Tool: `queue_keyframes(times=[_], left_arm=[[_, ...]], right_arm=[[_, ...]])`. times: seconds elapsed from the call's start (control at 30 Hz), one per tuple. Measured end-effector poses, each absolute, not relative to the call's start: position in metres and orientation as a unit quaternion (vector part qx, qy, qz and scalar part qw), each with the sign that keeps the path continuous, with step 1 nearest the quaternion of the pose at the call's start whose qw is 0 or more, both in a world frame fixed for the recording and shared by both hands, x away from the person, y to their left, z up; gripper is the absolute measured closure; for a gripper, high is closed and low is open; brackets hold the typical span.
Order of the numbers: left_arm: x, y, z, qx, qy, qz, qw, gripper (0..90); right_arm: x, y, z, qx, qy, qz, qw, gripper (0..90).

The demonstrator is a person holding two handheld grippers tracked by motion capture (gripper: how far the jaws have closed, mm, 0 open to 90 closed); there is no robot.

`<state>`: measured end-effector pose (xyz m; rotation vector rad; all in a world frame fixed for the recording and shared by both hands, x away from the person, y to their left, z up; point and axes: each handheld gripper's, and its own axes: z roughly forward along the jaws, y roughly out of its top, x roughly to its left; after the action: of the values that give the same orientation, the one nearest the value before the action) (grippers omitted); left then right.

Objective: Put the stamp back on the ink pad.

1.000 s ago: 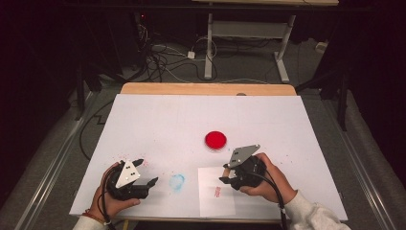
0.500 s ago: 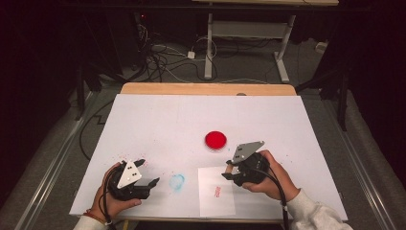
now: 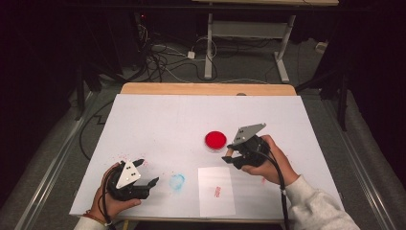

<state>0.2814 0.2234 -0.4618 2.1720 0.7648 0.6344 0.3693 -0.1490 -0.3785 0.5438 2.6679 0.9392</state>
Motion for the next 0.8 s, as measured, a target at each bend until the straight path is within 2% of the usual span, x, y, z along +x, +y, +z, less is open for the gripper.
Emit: queue_keyframes(times=[0.27, 0.8], left_arm=[[0.279, 0.224, -0.462, 0.845, 0.298, 0.247, 0.369, 21.3], [0.282, 0.222, -0.464, 0.849, 0.293, 0.243, 0.368, 21.3]], right_arm=[[0.402, -0.137, -0.376, 0.207, 0.921, 0.303, 0.130, 55.4], [0.461, -0.106, -0.411, 0.251, 0.933, 0.237, 0.099, 55.3]])
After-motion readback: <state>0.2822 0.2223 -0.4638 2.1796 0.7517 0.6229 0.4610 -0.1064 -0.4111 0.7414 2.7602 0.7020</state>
